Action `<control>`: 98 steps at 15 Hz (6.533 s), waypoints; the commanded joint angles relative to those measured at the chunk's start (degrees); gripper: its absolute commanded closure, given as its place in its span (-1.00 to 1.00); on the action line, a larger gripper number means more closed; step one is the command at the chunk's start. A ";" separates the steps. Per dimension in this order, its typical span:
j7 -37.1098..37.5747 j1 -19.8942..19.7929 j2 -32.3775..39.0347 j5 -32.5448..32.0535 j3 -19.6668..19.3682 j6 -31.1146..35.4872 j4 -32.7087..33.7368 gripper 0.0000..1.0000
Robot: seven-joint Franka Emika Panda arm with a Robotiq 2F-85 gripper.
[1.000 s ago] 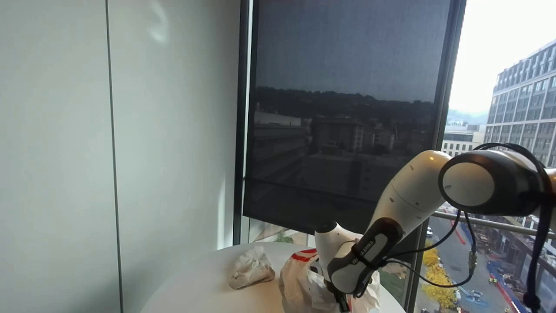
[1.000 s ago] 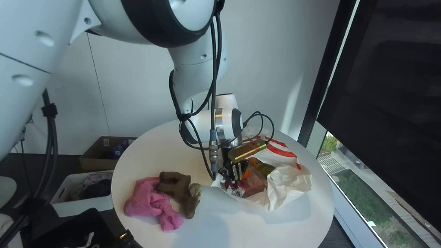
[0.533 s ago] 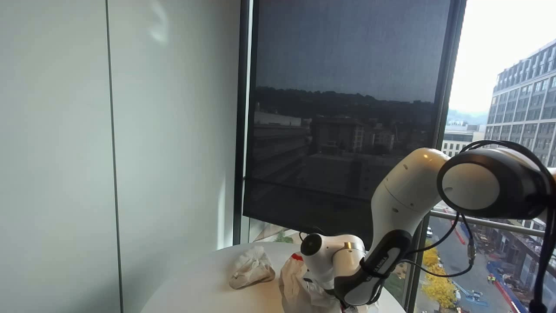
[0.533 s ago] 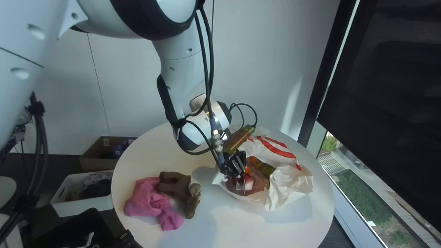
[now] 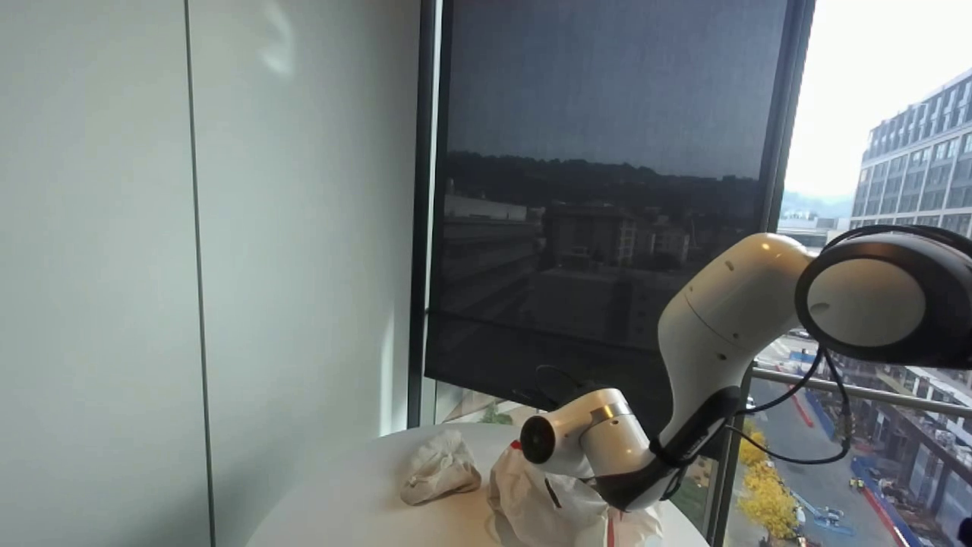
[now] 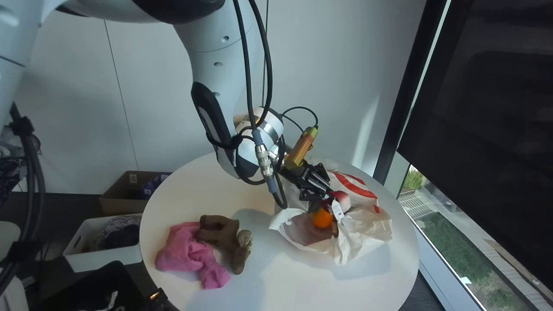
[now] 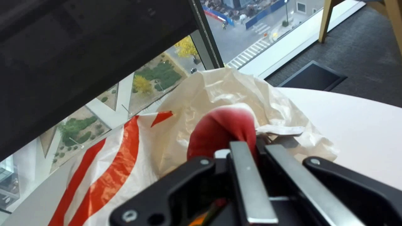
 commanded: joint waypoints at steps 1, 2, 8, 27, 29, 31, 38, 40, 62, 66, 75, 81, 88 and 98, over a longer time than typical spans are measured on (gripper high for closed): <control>0.09 -1.04 -4.96 0.12 3.65 -8.52 -3.35 0.80; -1.69 -1.96 -6.29 2.81 5.27 -8.63 -4.00 0.80; -10.94 -6.84 -14.67 19.31 12.39 1.76 -10.19 0.81; -37.79 -9.39 -17.02 80.01 15.19 22.25 -16.33 0.81; -39.49 -10.67 -15.56 87.62 15.66 23.29 -15.72 0.80; -43.62 -12.59 -14.19 96.35 16.99 24.03 -15.14 0.85; -50.76 -15.24 -9.53 113.33 19.52 24.16 -13.92 0.88; -51.76 -14.83 -8.18 113.95 19.73 25.57 -14.31 0.84; -40.27 -23.04 -21.25 118.81 9.36 14.56 -12.76 -1.00; -40.42 -23.14 -16.46 116.54 4.50 13.67 -11.71 -1.00; -47.29 -23.38 -3.19 116.52 5.36 21.64 -6.62 -1.00; -46.42 -22.57 4.55 104.41 7.51 33.39 -0.89 -1.00; -40.79 -21.76 12.75 89.77 7.95 52.98 5.79 -1.00; -29.35 -21.76 21.54 73.32 5.25 54.90 14.12 -0.46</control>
